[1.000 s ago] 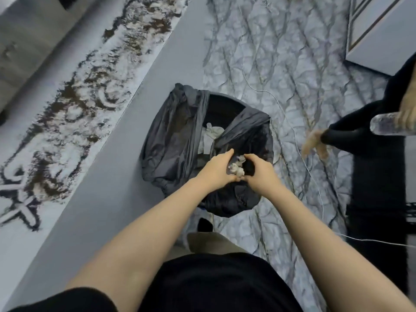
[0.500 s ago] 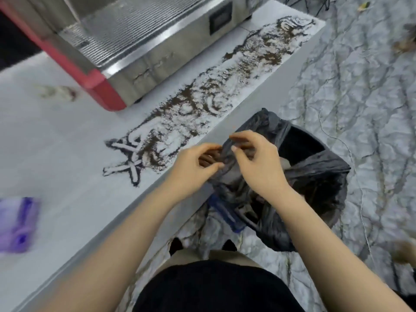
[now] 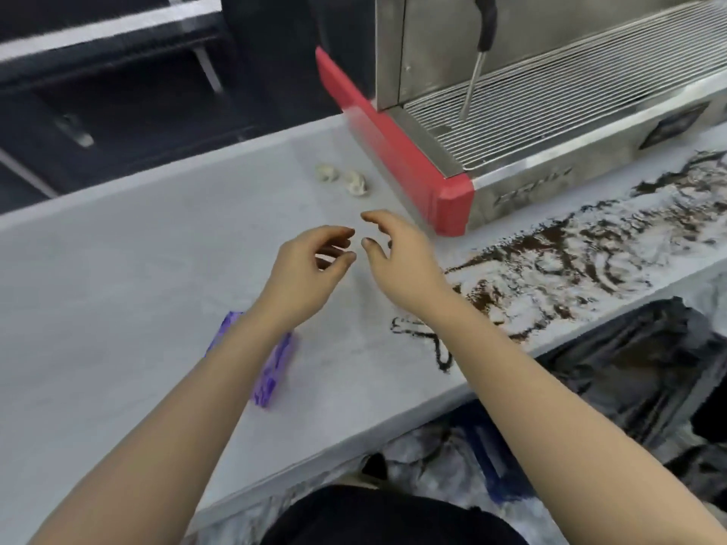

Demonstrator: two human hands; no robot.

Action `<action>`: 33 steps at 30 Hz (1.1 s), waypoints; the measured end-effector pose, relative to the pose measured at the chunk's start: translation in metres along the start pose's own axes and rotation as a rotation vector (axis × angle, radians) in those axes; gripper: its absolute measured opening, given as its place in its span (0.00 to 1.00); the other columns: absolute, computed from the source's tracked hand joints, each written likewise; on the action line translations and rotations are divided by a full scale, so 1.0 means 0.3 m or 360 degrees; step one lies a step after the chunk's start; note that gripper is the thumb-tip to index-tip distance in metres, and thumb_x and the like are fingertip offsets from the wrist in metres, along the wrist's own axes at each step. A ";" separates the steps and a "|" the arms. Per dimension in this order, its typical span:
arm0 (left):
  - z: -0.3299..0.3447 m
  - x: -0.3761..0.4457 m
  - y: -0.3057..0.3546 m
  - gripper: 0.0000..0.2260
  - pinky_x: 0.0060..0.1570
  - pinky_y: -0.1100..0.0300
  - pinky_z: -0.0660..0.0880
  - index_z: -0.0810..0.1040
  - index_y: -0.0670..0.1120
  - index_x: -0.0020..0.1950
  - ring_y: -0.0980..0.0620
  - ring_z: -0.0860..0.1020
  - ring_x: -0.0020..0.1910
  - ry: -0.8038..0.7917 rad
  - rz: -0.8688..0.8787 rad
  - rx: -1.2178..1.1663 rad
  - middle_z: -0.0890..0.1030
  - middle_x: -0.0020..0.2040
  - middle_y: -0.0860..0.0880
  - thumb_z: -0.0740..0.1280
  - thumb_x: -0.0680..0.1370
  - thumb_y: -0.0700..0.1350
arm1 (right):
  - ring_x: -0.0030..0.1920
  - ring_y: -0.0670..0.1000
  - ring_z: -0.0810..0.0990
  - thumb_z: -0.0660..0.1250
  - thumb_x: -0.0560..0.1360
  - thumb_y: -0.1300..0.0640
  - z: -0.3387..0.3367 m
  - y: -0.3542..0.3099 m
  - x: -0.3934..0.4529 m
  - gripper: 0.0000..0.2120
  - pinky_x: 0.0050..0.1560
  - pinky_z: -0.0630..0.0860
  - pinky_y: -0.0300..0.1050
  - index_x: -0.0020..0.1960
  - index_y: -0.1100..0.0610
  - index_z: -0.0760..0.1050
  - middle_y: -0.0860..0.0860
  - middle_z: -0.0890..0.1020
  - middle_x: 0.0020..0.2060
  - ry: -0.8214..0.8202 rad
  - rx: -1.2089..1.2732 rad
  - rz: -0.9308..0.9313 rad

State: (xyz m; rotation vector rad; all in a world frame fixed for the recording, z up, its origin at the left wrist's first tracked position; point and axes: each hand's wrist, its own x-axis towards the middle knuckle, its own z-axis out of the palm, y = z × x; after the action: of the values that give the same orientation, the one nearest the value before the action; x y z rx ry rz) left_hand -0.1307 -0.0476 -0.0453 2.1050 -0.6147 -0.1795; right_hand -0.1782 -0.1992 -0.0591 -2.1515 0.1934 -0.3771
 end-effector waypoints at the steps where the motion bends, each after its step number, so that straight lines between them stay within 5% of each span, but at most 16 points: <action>1: -0.022 0.041 -0.035 0.14 0.49 0.69 0.76 0.80 0.47 0.64 0.59 0.81 0.53 0.0025 0.0005 0.0037 0.82 0.57 0.54 0.69 0.78 0.42 | 0.67 0.51 0.71 0.62 0.79 0.60 0.036 0.005 0.053 0.18 0.67 0.66 0.41 0.69 0.57 0.69 0.52 0.74 0.66 -0.0006 -0.0074 0.0001; 4: -0.067 0.184 -0.148 0.16 0.56 0.60 0.78 0.77 0.46 0.67 0.54 0.79 0.57 0.0078 -0.0023 0.0188 0.80 0.63 0.50 0.68 0.79 0.43 | 0.73 0.56 0.62 0.61 0.79 0.60 0.127 0.036 0.209 0.22 0.72 0.62 0.53 0.72 0.57 0.64 0.56 0.66 0.72 -0.0028 -0.0232 0.0091; 9: -0.094 0.433 -0.299 0.24 0.70 0.53 0.66 0.68 0.44 0.75 0.44 0.69 0.71 -0.0043 0.0082 0.0577 0.70 0.72 0.44 0.66 0.80 0.44 | 0.76 0.60 0.48 0.57 0.80 0.61 0.209 0.090 0.406 0.27 0.74 0.57 0.57 0.77 0.54 0.54 0.56 0.49 0.78 -0.0146 -0.0571 0.0238; 16: -0.041 0.699 -0.357 0.28 0.71 0.45 0.64 0.52 0.47 0.81 0.41 0.53 0.79 -0.0431 0.0150 0.1035 0.48 0.82 0.46 0.59 0.83 0.44 | 0.77 0.54 0.48 0.53 0.79 0.69 0.267 0.152 0.519 0.28 0.72 0.61 0.53 0.77 0.55 0.53 0.50 0.46 0.78 -0.0401 -0.1035 0.0209; 19: -0.016 0.750 -0.383 0.23 0.71 0.43 0.65 0.60 0.46 0.79 0.38 0.58 0.77 -0.0571 0.0176 0.1117 0.54 0.81 0.44 0.57 0.83 0.44 | 0.74 0.55 0.58 0.55 0.76 0.71 0.266 0.164 0.520 0.25 0.68 0.67 0.52 0.72 0.60 0.62 0.54 0.56 0.76 -0.0319 -0.1081 0.0183; 22: -0.016 0.743 -0.390 0.15 0.61 0.44 0.73 0.75 0.41 0.66 0.37 0.69 0.68 -0.0535 0.0258 0.1150 0.69 0.73 0.42 0.58 0.81 0.40 | 0.61 0.58 0.71 0.60 0.72 0.72 0.244 0.178 0.500 0.16 0.51 0.73 0.48 0.57 0.59 0.72 0.56 0.74 0.60 -0.0182 -0.1088 0.0063; 26: -0.036 0.626 -0.364 0.12 0.58 0.47 0.75 0.80 0.40 0.62 0.39 0.76 0.61 -0.0460 0.0416 0.1095 0.78 0.63 0.40 0.61 0.82 0.39 | 0.44 0.57 0.72 0.60 0.70 0.73 0.203 0.162 0.433 0.15 0.35 0.65 0.46 0.34 0.55 0.64 0.55 0.71 0.40 -0.0176 -0.1108 -0.0045; 28: -0.050 0.536 -0.343 0.13 0.57 0.48 0.76 0.80 0.41 0.64 0.40 0.77 0.59 -0.0484 0.0470 0.1028 0.79 0.63 0.41 0.62 0.82 0.39 | 0.43 0.58 0.73 0.60 0.70 0.72 0.186 0.155 0.365 0.15 0.34 0.66 0.46 0.33 0.56 0.63 0.54 0.70 0.38 -0.0200 -0.1035 -0.0080; 33: -0.057 0.321 -0.259 0.16 0.57 0.53 0.77 0.82 0.44 0.62 0.47 0.81 0.56 -0.0713 0.0493 0.0862 0.83 0.59 0.45 0.67 0.76 0.32 | 0.43 0.57 0.79 0.66 0.71 0.65 0.128 0.155 0.156 0.06 0.42 0.78 0.53 0.45 0.58 0.80 0.54 0.80 0.43 -0.0199 -0.0699 -0.0020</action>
State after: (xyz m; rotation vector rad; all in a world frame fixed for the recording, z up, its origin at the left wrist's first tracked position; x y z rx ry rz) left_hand -0.0135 -0.0461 -0.0884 2.4591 -1.3717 -0.3427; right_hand -0.1209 -0.2092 -0.1088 -2.6009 0.2060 -0.2183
